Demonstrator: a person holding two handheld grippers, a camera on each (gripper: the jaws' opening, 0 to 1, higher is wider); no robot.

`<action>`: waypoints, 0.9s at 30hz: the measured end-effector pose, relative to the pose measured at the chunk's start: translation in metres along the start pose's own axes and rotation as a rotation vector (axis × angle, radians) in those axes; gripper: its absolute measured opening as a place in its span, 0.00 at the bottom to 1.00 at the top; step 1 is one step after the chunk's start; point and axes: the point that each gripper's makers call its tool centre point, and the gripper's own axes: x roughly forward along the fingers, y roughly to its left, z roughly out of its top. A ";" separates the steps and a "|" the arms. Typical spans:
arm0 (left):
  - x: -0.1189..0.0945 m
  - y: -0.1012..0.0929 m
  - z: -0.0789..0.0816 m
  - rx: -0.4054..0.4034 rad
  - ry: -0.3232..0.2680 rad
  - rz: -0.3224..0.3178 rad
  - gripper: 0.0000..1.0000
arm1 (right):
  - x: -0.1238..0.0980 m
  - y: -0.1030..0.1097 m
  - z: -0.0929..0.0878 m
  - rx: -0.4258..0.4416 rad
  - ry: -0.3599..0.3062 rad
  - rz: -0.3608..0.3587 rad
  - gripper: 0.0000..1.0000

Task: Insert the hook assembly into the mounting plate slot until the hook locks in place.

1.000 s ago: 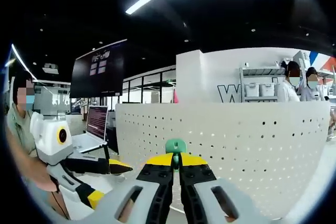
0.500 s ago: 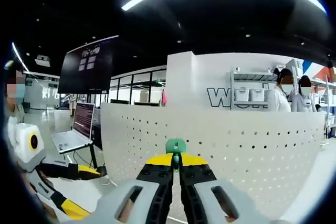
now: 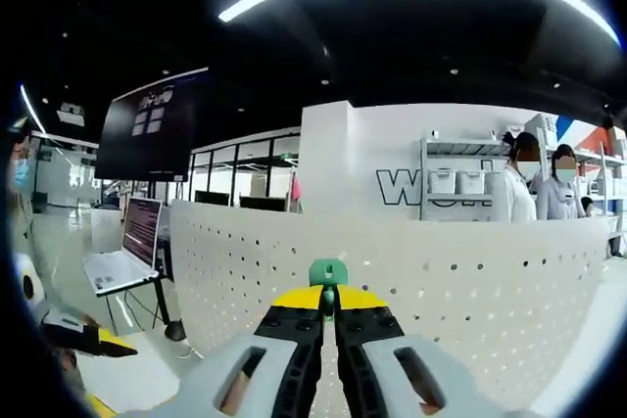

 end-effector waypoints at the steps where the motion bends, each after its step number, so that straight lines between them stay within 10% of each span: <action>1: -0.002 0.000 -0.002 0.004 0.003 0.003 0.66 | 0.002 -0.001 0.001 0.004 -0.002 -0.003 0.01; 27: -0.019 -0.004 -0.018 -0.025 0.026 -0.014 0.69 | 0.037 -0.001 -0.002 0.016 -0.026 -0.068 0.01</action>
